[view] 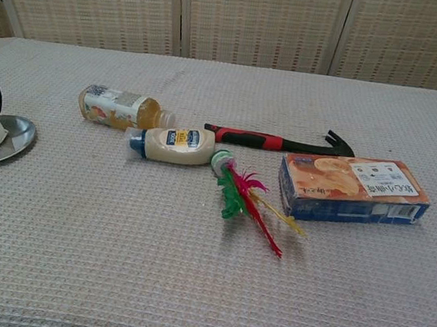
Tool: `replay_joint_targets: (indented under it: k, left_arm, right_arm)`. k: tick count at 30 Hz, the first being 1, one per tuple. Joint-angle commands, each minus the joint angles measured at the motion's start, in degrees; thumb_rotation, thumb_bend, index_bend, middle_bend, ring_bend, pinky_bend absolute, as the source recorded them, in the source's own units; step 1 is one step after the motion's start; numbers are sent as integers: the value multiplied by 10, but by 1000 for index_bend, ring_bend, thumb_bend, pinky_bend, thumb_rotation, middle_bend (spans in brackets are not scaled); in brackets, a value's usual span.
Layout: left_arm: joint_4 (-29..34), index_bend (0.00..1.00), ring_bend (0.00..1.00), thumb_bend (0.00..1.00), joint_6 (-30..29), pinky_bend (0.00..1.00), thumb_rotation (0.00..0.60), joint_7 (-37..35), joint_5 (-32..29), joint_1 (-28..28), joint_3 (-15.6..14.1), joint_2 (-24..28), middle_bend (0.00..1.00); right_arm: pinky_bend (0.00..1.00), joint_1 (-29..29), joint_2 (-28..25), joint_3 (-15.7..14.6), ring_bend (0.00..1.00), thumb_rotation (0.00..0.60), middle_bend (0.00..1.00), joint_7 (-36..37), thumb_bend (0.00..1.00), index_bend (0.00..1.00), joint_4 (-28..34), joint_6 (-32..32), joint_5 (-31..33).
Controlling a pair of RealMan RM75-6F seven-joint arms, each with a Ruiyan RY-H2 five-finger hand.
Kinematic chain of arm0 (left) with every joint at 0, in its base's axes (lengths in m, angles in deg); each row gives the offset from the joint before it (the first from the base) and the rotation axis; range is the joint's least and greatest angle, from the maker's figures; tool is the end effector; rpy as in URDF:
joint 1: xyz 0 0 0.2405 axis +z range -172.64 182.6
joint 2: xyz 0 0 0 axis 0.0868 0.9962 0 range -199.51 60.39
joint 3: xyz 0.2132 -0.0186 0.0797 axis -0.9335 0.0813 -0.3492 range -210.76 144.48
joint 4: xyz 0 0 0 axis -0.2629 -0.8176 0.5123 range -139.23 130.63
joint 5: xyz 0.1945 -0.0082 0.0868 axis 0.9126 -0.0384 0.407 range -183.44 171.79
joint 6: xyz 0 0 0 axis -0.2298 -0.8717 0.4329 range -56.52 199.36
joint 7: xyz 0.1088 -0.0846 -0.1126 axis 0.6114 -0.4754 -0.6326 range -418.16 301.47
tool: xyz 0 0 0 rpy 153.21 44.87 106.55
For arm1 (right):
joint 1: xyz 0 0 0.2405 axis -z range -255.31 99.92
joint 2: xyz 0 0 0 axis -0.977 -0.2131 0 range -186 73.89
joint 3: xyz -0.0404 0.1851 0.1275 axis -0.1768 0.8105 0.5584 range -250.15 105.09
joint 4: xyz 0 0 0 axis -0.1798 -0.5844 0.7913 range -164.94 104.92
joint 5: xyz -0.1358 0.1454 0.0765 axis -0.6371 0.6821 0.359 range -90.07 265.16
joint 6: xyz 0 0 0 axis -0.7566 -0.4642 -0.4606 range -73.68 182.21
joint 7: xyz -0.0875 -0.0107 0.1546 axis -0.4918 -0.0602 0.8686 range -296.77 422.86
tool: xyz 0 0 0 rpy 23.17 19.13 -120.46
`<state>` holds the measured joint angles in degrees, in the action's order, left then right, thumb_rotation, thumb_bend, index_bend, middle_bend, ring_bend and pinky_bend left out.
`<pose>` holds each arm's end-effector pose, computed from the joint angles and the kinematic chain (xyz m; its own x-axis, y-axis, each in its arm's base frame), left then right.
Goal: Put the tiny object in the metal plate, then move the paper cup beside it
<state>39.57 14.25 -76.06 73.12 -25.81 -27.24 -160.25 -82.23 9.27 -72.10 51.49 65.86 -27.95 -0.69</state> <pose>-0.3182 0.3827 0.0571 0.4339 0.1600 0.8866 0.9009 -0.0811 -0.4263 -0.2736 -0.2003 0.1142 0.5078 -0.0915 0.8566 -0.8614 -0.0645 0.5037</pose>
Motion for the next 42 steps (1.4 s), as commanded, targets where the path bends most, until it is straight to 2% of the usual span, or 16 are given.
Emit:
replay_joint_targets:
  k: [1,9,16,18,25,35,36,38,40,41,42]
  left_arm:
    - [38,476,334,520,-20,673,600,-22,16,6,-7,9,439]
    - [96,476,335,520,-47,672,600,-65,44,10,-17,37,439]
    - [110,476,335,521,-113,671,600,-66,60,25,-12,43,438]
    - [128,475,335,521,-128,672,600,-64,70,33,-20,50,438]
    - [236,465,347,521,-142,686,600,-42,108,70,-81,91,437]
    - [216,447,341,511,-134,667,600,-46,121,76,-95,65,426]
    - [211,430,319,499,-134,638,600,-46,123,75,-96,62,401]
    - [202,354,199,468,-133,532,600,-46,133,73,-101,61,280]
    - [199,209,49,435,-135,384,600,-43,138,72,-103,64,109]
    - [201,121,8,416,-138,309,600,-40,139,72,-103,65,43]
    - [203,72,0,403,-142,268,600,-39,139,74,-102,67,18]
  right_arm:
    - [0,1,0,0,0,600,0,0,221,0,0,-1,-1]
    - [0,1,-2,-1,0,600,0,2,221,0,1,-3,-3]
    - [0,1,-2,-2,0,600,0,2,221,0,2,-1,-4]
    - [0,1,-2,-2,0,600,0,2,222,0,2,-3,-5]
    - [0,2,-1,-3,0,600,0,0,221,0,3,-4,-7]
    - [0,5,-4,-6,0,600,0,2,221,0,6,-10,-14]
    - [0,6,-4,-6,0,600,0,2,221,0,7,-11,-14]
    - [0,6,-5,-7,0,600,0,3,221,0,7,-11,-16]
    - [0,6,-5,-7,0,600,0,4,221,0,7,-11,-16]
    - [0,6,-6,-7,0,600,0,4,221,0,7,-11,-16]
    - [0,6,-6,-7,0,600,0,4,221,0,8,-11,-15]
